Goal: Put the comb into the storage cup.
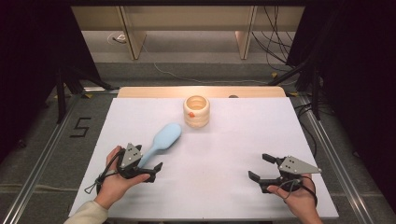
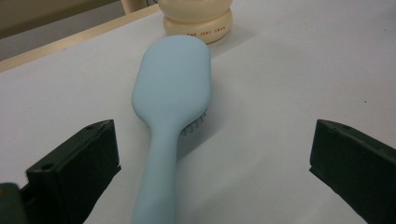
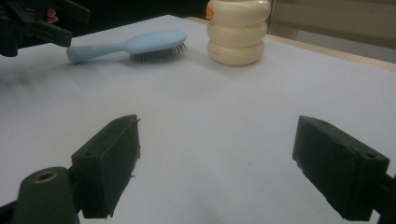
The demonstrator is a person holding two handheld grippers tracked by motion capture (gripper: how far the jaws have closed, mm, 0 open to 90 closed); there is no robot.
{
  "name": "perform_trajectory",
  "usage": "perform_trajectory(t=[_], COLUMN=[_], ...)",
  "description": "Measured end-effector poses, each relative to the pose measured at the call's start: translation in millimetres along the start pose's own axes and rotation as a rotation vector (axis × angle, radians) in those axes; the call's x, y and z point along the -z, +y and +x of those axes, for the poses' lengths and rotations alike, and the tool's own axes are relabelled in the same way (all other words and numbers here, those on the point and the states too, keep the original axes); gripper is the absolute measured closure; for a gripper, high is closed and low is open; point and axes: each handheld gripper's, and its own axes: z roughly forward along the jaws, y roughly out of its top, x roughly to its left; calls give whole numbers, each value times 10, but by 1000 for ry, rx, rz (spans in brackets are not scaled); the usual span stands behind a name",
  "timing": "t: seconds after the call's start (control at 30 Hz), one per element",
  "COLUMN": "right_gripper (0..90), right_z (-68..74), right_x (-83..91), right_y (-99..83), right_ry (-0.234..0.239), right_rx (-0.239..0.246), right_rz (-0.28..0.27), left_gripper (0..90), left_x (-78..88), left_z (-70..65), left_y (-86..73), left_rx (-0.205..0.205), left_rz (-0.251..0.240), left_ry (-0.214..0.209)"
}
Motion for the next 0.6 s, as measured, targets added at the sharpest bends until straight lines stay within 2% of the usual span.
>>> perform_trajectory(t=[0.43, 0.6], right_gripper=[160, 160], right_z=[-2, -8], right_x=[-1, -3], right_y=[-4, -11], right_ry=[-2, 2], right_rx=[-3, -10], right_rz=[-4, 0], left_gripper=[24, 174], left_x=[9, 21], left_z=[21, 74], left_y=[1, 10], left_rx=[13, 41], left_rz=[-8, -10], left_ry=[20, 58])
